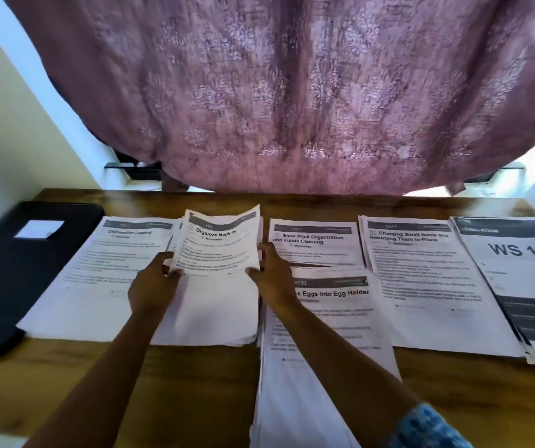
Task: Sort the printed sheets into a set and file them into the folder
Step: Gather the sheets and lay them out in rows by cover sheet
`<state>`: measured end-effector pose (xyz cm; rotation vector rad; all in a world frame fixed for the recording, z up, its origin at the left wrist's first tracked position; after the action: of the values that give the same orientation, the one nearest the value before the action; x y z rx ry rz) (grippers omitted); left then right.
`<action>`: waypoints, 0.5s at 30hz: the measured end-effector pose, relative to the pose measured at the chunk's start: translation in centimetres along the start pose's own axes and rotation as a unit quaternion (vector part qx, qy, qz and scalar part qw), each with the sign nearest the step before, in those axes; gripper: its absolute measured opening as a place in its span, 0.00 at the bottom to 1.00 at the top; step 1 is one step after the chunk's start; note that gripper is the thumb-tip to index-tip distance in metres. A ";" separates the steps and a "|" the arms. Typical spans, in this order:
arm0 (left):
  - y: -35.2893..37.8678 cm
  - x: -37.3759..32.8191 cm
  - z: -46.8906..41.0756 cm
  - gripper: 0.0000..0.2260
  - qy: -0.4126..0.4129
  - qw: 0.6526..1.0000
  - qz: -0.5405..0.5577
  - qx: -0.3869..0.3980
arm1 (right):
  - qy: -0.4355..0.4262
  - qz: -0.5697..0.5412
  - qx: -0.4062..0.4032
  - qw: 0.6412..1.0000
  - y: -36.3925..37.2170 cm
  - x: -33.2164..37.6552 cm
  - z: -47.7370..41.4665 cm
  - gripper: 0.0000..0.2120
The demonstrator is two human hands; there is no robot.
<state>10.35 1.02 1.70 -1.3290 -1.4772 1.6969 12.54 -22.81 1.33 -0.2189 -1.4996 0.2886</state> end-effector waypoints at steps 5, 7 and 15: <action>1.0 0.3 -0.5 0.28 0.107 0.982 -0.158 0.000 | -0.067 0.301 -0.054 0.950 2.9 0.1 0.6 0.39; 2.0 0.3 -0.2 0.27 0.154 0.973 -0.171 -0.002 | -0.101 0.378 -0.083 0.916 4.0 -0.1 1.4 0.42; 5.1 1.5 -0.1 0.31 0.191 0.961 -0.177 0.095 | -0.065 0.432 0.005 0.899 8.3 -2.2 3.5 0.32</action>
<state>10.91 1.04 -3.55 -1.1302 -1.2070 1.2364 8.54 -15.74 -3.15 -0.8776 -1.4538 1.0373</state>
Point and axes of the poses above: each hand's wrist, its own z-axis away from the middle knuckle, its own y-axis out of the palm, x = y × z, the point moved 5 cm from there along -z, towards the middle knuckle, and after that the axes turned 9 degrees about -z, right-handed, at the moved point
